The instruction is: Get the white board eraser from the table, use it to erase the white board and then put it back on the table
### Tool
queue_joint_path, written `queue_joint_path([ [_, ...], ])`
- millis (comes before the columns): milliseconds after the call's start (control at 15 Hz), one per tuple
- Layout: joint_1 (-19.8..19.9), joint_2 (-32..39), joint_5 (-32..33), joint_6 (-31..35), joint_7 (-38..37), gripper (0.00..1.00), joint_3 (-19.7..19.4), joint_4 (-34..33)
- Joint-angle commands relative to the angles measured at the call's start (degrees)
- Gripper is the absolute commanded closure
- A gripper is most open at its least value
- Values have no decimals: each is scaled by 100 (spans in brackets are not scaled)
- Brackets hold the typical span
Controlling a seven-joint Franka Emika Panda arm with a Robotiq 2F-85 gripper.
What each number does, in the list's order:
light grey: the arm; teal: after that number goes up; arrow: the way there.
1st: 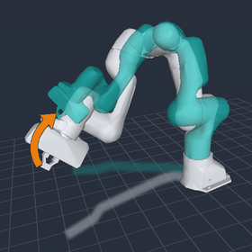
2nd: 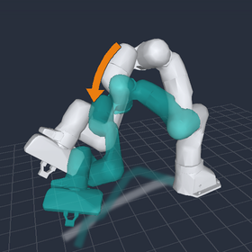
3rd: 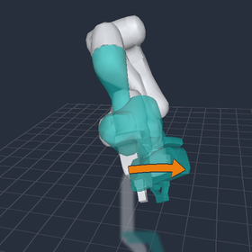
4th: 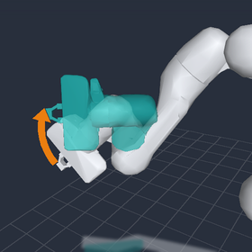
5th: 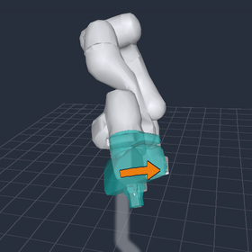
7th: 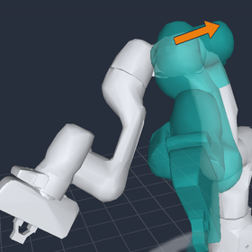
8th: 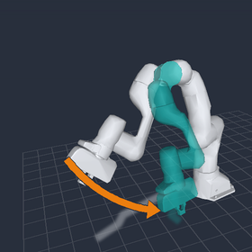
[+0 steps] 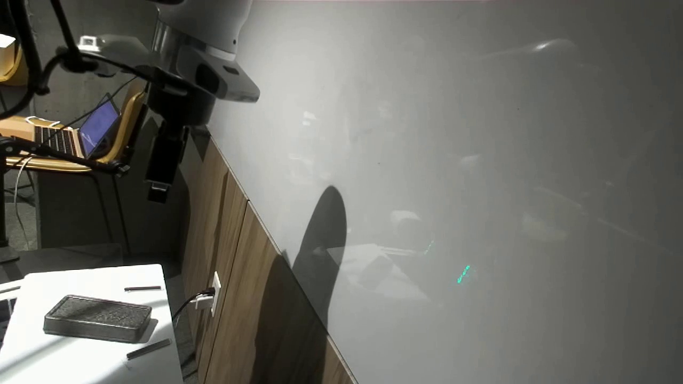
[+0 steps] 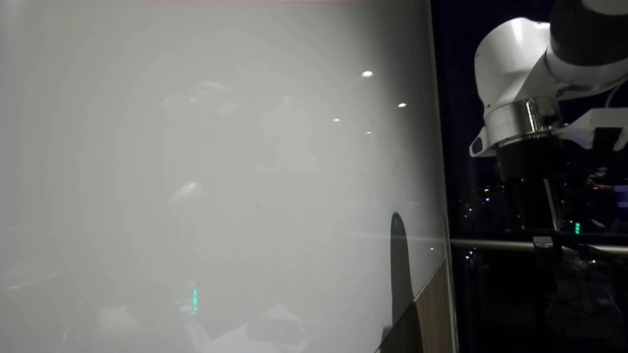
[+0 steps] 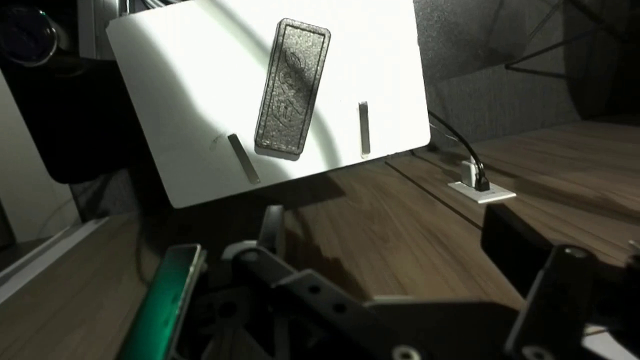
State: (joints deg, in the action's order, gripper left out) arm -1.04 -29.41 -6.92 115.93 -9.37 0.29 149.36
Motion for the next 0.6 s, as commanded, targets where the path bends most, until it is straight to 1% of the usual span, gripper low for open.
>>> queue_joint_path([
  [0, -3, -457, 123, -39, 136, 0, 161, -26],
  [133, -21, -519, 195, -72, 168, 0, 244, -101],
  [333, -1, -486, 290, -289, 122, 0, 336, -330],
  [533, 6, -456, 356, -578, 123, 0, 341, -584],
])
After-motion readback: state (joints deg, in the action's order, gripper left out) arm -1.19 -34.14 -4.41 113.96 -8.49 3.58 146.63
